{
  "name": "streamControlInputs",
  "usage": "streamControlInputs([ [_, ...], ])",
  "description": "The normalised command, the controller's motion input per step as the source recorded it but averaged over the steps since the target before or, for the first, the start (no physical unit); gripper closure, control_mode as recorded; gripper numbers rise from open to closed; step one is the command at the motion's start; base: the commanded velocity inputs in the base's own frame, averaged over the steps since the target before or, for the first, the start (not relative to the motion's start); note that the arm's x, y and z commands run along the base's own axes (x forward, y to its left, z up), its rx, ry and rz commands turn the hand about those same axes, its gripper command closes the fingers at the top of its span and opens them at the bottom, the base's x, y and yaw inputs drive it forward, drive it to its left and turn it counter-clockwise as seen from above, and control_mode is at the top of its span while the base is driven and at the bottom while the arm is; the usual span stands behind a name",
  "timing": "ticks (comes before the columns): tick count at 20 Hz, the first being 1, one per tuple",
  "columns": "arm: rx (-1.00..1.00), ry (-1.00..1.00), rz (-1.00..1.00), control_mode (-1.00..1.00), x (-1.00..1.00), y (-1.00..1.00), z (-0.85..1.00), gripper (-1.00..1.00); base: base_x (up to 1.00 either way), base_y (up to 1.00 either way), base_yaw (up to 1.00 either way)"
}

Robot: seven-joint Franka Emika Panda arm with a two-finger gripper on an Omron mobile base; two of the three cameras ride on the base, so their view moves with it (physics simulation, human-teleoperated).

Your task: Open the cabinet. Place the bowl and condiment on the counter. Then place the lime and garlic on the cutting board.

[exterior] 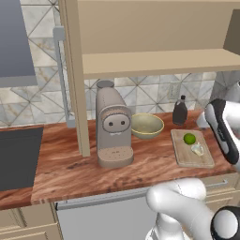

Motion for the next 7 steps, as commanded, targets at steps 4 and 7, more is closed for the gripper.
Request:
streamControlInputs([
  [4,0.0,-0.1,-0.07,-1.0,-0.58,0.36,0.09,-1.0,0.0,0.0,0.0],
  [7,0.0,-0.09,-0.09,-1.0,-0.57,0.45,0.06,-1.0,0.0,0.0,0.0],
])
